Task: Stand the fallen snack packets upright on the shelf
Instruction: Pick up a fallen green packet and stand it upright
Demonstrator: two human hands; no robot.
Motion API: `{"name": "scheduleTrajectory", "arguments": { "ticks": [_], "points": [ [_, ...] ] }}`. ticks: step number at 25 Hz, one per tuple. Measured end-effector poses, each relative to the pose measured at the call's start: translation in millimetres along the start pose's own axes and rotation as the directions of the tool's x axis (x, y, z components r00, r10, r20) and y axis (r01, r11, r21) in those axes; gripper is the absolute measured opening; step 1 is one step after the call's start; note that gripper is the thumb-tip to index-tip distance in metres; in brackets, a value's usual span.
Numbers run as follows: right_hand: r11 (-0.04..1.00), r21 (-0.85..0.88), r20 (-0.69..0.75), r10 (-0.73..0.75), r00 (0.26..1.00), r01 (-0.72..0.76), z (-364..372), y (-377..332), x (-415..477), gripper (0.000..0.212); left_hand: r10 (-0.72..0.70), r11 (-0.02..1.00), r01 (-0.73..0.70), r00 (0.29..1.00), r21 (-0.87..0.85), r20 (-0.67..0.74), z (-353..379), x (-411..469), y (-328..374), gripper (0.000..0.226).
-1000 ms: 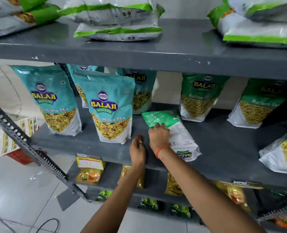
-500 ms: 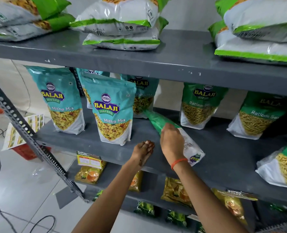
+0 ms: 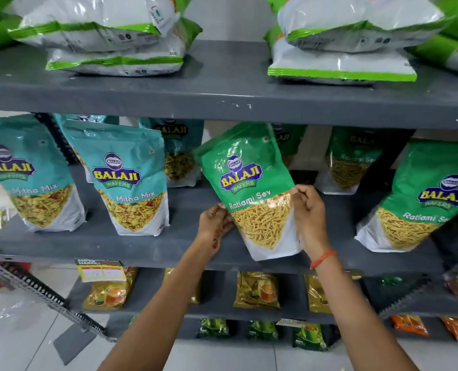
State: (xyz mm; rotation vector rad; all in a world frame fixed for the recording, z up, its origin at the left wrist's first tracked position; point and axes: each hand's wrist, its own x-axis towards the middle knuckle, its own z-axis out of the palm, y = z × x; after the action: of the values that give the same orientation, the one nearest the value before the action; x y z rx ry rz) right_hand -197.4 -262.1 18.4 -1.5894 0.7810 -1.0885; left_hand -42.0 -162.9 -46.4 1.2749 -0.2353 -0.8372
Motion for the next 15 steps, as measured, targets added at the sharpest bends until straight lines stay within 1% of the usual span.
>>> {"name": "scheduleTrajectory", "arguments": {
  "ticks": [2, 3, 5, 7, 8, 11, 15],
  "points": [
    [0.996, 0.061, 0.009, 0.059, 0.998, -0.06, -13.2, 4.7, -4.9, 0.01, 0.137, 0.984, -0.124, 0.986, 0.13, -0.094, 5.6, -12.4, 10.9, 0.028],
    [0.992, 0.081, 0.018, 0.093, 0.996, -0.094, -18.6, 8.8, -7.9, 0.011, 0.205, 0.959, -0.176, 0.972, 0.223, -0.114, 4.8, -18.0, 13.3, 0.028],
    [0.977, 0.137, 0.045, 0.16, 0.986, -0.165, -27.6, 16.7, -16.1, 0.011, 0.324, 0.889, -0.272, 0.942, 0.368, -0.088, -3.9, -28.6, 16.1, 0.024],
    [0.95, 0.214, 0.086, 0.213, 0.973, -0.227, -35.0, 18.5, -25.6, 0.013, 0.393, 0.827, -0.341, 0.919, 0.447, -0.026, -12.5, -43.3, 22.6, 0.031],
    [0.939, 0.237, 0.106, 0.229, 0.968, -0.248, -38.6, 16.9, -30.4, 0.012, 0.412, 0.802, -0.368, 0.911, 0.471, 0.009, -15.8, -51.3, 26.8, 0.034],
    [0.927, 0.261, 0.152, 0.237, 0.96, -0.27, -45.9, 4.1, -43.3, 0.011, 0.45, 0.765, -0.43, 0.89, 0.48, 0.08, -17.7, -77.9, 42.3, 0.028],
    [0.92, 0.284, 0.166, 0.231, 0.959, -0.27, -51.2, -2.3, -47.8, 0.014, 0.468, 0.747, -0.454, 0.878, 0.485, 0.101, -19.0, -87.9, 49.5, 0.024]
  ]
}}
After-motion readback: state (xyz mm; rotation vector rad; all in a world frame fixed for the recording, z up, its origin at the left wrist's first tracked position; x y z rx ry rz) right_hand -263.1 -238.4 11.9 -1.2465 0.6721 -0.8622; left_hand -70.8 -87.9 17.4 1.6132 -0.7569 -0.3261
